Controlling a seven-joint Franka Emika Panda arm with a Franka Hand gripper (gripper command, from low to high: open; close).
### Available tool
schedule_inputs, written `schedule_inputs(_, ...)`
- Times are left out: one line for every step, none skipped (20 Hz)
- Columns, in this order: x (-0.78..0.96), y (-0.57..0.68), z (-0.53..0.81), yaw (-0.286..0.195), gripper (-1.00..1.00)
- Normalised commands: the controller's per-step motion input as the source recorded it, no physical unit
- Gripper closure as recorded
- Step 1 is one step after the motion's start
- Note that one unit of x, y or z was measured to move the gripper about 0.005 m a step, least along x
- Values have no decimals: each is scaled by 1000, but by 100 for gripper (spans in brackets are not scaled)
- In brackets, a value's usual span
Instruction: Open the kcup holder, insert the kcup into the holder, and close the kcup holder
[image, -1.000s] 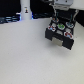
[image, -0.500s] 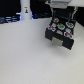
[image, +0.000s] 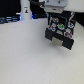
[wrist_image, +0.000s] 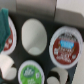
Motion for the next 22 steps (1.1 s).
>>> schedule_inputs(757,-232,-10,22,-100)
schedule_inputs(739,-182,-38,27,-100)
schedule_inputs(692,-117,-92,26,-100)
schedule_inputs(652,-63,-130,25,-100)
schedule_inputs(9,166,120,12,100)
schedule_inputs(623,-6,-140,30,-100)
schedule_inputs(571,79,-169,42,-100)
schedule_inputs(480,133,-172,63,-100)
schedule_inputs(414,168,-174,73,-100)
schedule_inputs(259,210,-198,83,-100)
schedule_inputs(187,235,-219,89,-100)
schedule_inputs(97,244,-249,104,-100)
schedule_inputs(20,247,-268,123,-100)
schedule_inputs(-30,257,-276,130,-100)
schedule_inputs(-57,284,-269,130,-100)
schedule_inputs(-56,336,-246,138,-100)
schedule_inputs(-21,291,-237,169,-100)
schedule_inputs(7,308,-220,169,-100)
schedule_inputs(-23,331,-196,160,-100)
schedule_inputs(-64,292,-182,159,-100)
schedule_inputs(-121,299,-150,170,-100)
schedule_inputs(-151,298,-104,177,-100)
